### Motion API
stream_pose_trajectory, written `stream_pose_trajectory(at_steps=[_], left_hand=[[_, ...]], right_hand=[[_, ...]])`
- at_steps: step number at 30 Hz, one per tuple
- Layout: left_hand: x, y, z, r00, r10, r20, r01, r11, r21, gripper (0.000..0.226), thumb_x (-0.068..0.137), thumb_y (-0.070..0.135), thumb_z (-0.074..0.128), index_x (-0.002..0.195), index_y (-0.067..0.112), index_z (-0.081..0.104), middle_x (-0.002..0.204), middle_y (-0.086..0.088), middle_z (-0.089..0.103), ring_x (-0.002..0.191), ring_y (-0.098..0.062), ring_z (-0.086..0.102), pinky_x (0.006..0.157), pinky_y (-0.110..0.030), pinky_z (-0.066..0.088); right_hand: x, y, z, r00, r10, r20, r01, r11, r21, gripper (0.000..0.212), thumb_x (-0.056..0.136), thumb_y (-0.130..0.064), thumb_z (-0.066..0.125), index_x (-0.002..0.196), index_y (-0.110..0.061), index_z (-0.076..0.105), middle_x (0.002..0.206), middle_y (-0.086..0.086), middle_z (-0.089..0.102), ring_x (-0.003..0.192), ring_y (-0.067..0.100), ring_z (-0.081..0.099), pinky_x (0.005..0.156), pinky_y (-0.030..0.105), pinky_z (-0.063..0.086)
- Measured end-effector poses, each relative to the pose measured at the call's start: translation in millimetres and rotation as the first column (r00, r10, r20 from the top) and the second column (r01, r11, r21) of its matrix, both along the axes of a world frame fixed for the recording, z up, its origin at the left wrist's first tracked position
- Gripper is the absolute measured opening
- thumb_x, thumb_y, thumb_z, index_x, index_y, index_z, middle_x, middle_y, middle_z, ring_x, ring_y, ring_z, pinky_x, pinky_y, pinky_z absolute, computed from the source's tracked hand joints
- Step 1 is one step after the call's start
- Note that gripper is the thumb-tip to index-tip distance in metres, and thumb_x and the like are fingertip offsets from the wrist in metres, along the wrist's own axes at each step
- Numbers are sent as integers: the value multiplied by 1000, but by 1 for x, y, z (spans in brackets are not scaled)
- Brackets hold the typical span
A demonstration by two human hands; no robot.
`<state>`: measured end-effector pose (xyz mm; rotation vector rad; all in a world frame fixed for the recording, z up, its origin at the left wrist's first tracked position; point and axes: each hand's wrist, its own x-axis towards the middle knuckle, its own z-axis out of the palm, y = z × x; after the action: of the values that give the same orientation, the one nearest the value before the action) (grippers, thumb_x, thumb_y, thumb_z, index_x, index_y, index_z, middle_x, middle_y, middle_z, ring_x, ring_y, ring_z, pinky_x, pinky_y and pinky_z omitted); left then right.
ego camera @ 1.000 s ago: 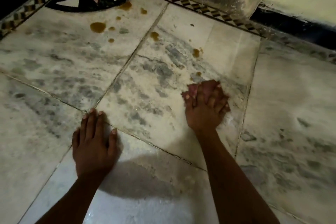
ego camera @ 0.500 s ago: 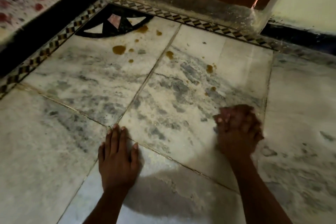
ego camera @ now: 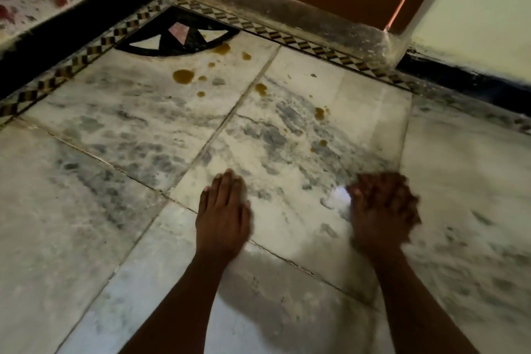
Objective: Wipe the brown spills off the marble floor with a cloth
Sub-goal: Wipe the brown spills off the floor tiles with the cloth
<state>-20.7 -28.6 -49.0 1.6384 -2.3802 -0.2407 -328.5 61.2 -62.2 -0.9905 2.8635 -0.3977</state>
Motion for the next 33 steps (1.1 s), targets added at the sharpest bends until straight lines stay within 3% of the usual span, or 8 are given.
stream_pose_trajectory(at_steps=[3,7,11,15,18,22,30,33], left_hand=[[-5,3,-7,993,80,-91,-82,997,-11,62,104,42,46,156,9,53,166,-16,47,152,-36,48,121,-52,42],[4,0,-8,993,79,-93,-83,996,-33,65,103,44,41,154,5,55,165,-18,48,150,-39,50,118,-53,42],[-2,0,-10,994,96,-61,-99,994,-52,68,101,44,39,154,4,55,166,-19,47,151,-39,49,119,-55,40],[1,6,-14,996,87,-20,-89,994,-70,68,101,44,41,154,4,55,166,-18,47,151,-37,49,118,-54,40],[0,7,-16,997,78,-10,-78,993,-88,68,101,44,40,153,3,56,165,-18,48,150,-38,50,117,-55,42],[4,3,-14,996,83,-24,-85,994,-71,69,101,46,39,153,4,56,165,-17,49,150,-37,50,117,-55,43],[6,2,-15,996,91,-10,-91,994,-58,66,101,45,45,154,8,55,167,-13,47,152,-33,47,119,-51,41],[3,1,-11,994,98,-47,-100,994,-54,66,101,47,42,153,9,57,166,-11,49,152,-31,48,117,-49,41]], right_hand=[[5,-33,7,978,209,-10,-207,972,111,80,105,-65,27,170,-19,13,168,28,33,144,60,39,117,70,31],[26,13,16,845,533,-33,-530,844,80,71,105,-61,35,165,-53,-1,179,6,17,159,40,28,127,59,27],[20,38,12,979,201,15,-202,979,10,73,100,-67,36,158,-62,-7,176,9,26,157,42,33,122,60,31],[17,-19,13,994,-6,113,1,999,51,78,102,-70,18,166,-38,-13,179,14,5,163,45,5,128,68,8],[16,-60,11,965,174,196,-202,969,138,80,96,-75,11,159,-39,-24,179,12,-13,163,48,-5,130,65,-3],[15,-24,11,851,514,104,-524,842,126,67,101,-71,14,165,-54,12,181,1,-3,165,37,5,130,56,5],[-40,-67,7,971,202,130,-222,960,169,81,103,-76,17,170,-35,-3,180,5,-8,165,39,0,130,64,3],[-31,-116,4,964,251,89,-263,947,185,77,102,-70,20,170,-34,13,178,20,8,155,60,21,122,76,17]])
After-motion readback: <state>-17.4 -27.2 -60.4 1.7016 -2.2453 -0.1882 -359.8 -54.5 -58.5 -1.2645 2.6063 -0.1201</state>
